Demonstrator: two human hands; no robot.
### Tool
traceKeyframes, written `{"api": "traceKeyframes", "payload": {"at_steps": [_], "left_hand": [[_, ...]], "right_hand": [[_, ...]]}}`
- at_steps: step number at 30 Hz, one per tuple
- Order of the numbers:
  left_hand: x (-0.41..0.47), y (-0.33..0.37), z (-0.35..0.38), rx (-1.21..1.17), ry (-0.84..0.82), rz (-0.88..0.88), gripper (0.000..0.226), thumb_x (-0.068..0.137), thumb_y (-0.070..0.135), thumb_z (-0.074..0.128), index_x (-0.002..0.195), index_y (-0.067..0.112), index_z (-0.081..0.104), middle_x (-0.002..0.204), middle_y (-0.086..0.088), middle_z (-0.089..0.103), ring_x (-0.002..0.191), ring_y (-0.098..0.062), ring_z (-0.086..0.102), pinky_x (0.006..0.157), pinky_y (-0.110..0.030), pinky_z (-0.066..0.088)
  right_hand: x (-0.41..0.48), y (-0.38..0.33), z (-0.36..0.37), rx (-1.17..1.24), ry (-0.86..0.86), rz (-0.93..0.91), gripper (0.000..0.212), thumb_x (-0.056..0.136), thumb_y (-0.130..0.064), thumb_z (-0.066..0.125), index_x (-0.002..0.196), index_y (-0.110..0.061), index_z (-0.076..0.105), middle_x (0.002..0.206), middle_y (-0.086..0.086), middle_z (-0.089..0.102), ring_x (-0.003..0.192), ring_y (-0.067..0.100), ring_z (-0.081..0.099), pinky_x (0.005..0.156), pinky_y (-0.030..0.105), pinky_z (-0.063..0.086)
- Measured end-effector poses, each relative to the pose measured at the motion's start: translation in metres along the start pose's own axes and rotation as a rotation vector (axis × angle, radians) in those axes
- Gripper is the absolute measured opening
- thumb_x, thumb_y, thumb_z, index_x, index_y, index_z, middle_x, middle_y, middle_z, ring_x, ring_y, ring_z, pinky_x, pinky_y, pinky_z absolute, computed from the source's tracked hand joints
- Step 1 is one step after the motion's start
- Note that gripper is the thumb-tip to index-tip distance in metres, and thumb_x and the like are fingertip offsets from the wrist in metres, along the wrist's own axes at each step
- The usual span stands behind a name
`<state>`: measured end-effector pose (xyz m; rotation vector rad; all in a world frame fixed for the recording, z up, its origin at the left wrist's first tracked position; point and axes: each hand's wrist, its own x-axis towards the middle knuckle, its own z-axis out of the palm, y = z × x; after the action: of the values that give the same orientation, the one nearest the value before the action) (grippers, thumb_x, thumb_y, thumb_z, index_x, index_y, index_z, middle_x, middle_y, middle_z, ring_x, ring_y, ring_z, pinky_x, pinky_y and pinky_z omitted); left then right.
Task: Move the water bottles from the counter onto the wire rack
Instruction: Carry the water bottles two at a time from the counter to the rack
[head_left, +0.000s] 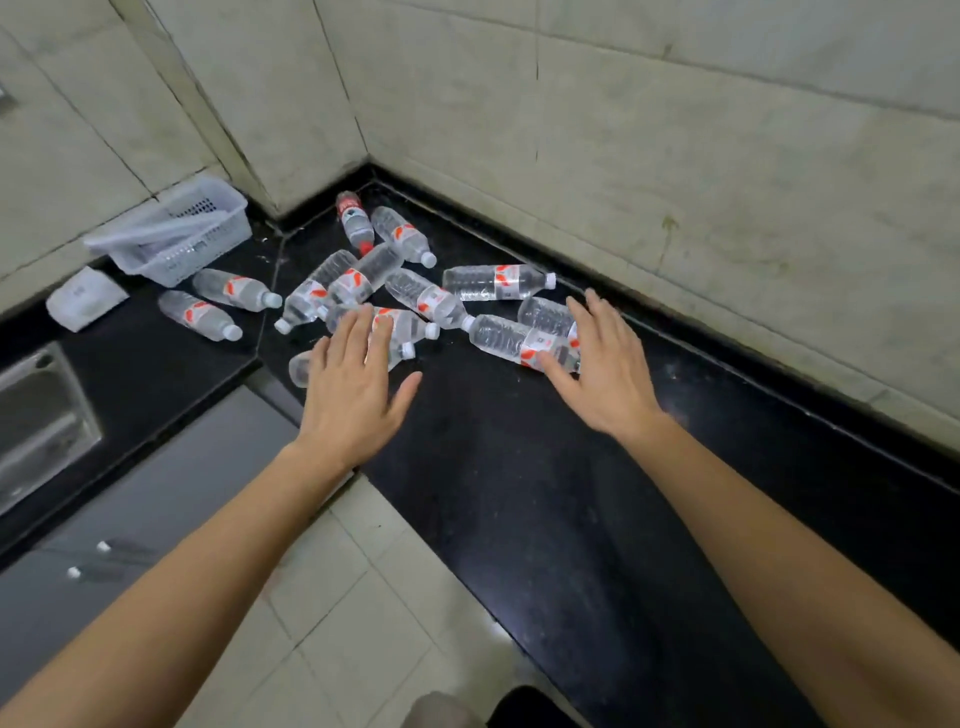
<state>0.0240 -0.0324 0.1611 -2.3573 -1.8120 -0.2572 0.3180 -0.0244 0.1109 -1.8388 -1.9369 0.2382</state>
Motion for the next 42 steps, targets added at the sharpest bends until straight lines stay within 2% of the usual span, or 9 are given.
{"api": "traceKeyframes", "payload": {"at_steps": [8, 15, 18, 22, 24, 26, 30, 36, 42], "left_hand": [[0.070, -0.015, 0.062, -0.039, -0.116, 0.094, 0.071, 0.096, 0.047, 0.051, 0.151, 0.005, 0.035, 0.159, -0.021, 0.032, 0.149, -0.038, 0.028, 0.115, -0.056, 0.029], [0.154, 0.007, 0.150, -0.170, -0.302, 0.343, 0.073, 0.095, 0.044, 0.058, 0.152, 0.004, 0.034, 0.161, -0.022, 0.028, 0.150, -0.039, 0.023, 0.117, -0.059, 0.026], [0.183, 0.027, 0.181, -0.230, -0.350, 0.481, 0.072, 0.096, 0.045, 0.055, 0.152, 0.005, 0.034, 0.162, -0.021, 0.028, 0.152, -0.037, 0.021, 0.118, -0.059, 0.022], [0.198, 0.043, 0.226, -0.230, -0.375, 0.694, 0.077, 0.095, 0.063, 0.041, 0.151, 0.010, 0.038, 0.161, -0.015, 0.032, 0.151, -0.032, 0.026, 0.117, -0.063, 0.019], [0.193, 0.047, 0.248, -0.205, -0.396, 0.702, 0.086, 0.090, 0.071, 0.044, 0.155, 0.015, 0.030, 0.166, -0.013, 0.020, 0.152, -0.032, 0.023, 0.118, -0.063, 0.013], [0.186, 0.048, 0.263, -0.146, -0.365, 0.674, 0.095, 0.084, 0.078, 0.045, 0.155, 0.017, 0.027, 0.167, -0.013, 0.018, 0.147, -0.035, 0.028, 0.118, -0.062, 0.014], [0.189, 0.051, 0.270, -0.168, -0.261, 0.673, 0.087, 0.088, 0.076, 0.043, 0.151, 0.016, 0.035, 0.161, -0.016, 0.030, 0.138, -0.038, 0.040, 0.115, -0.062, 0.022], [0.190, 0.057, 0.261, -0.225, -0.226, 0.644, 0.088, 0.086, 0.080, 0.041, 0.147, 0.017, 0.041, 0.141, -0.012, 0.052, 0.132, -0.031, 0.046, 0.116, -0.058, 0.021], [0.201, 0.082, 0.244, 0.032, -0.416, 0.604, 0.101, 0.076, 0.091, 0.035, 0.152, 0.025, 0.029, 0.139, -0.021, 0.051, 0.125, -0.048, 0.046, 0.107, -0.071, 0.026]], "right_hand": [[0.056, 0.020, 0.054, -0.037, -0.136, 0.075, 0.075, 0.096, -0.052, 0.057, 0.155, -0.014, 0.031, 0.161, 0.017, 0.032, 0.149, 0.034, 0.031, 0.119, 0.048, 0.025], [0.074, 0.081, 0.081, -0.038, -0.169, 0.487, 0.075, 0.100, -0.050, 0.053, 0.157, -0.010, 0.027, 0.163, 0.018, 0.028, 0.151, 0.036, 0.024, 0.121, 0.047, 0.022], [0.074, 0.097, 0.094, 0.041, -0.153, 0.598, 0.067, 0.101, -0.033, 0.056, 0.157, -0.008, 0.028, 0.162, 0.020, 0.028, 0.151, 0.037, 0.023, 0.121, 0.047, 0.023], [0.070, 0.114, 0.123, 0.151, -0.156, 0.707, 0.064, 0.105, -0.026, 0.048, 0.161, -0.012, 0.019, 0.167, 0.018, 0.018, 0.155, 0.037, 0.011, 0.125, 0.041, 0.008], [0.066, 0.118, 0.141, 0.115, -0.137, 0.691, 0.062, 0.107, -0.027, 0.044, 0.161, -0.011, 0.019, 0.167, 0.020, 0.017, 0.155, 0.037, 0.012, 0.125, 0.038, 0.003], [0.062, 0.120, 0.154, 0.067, -0.068, 0.669, 0.060, 0.106, -0.025, 0.046, 0.159, -0.007, 0.025, 0.162, 0.024, 0.027, 0.152, 0.041, 0.022, 0.126, 0.042, 0.012], [0.055, 0.124, 0.157, -0.002, -0.004, 0.636, 0.065, 0.102, -0.029, 0.055, 0.158, -0.012, 0.028, 0.151, 0.022, 0.039, 0.140, 0.040, 0.037, 0.115, 0.044, 0.031], [0.048, 0.117, 0.160, 0.009, -0.035, 0.777, 0.061, 0.104, -0.036, 0.047, 0.160, -0.030, 0.023, 0.142, 0.012, 0.048, 0.128, 0.033, 0.040, 0.098, 0.036, 0.026], [0.034, 0.102, 0.169, 0.051, 0.010, 0.768, 0.062, 0.106, -0.034, 0.045, 0.161, -0.021, 0.020, 0.141, 0.017, 0.052, 0.124, 0.037, 0.047, 0.105, 0.047, 0.037]]}}
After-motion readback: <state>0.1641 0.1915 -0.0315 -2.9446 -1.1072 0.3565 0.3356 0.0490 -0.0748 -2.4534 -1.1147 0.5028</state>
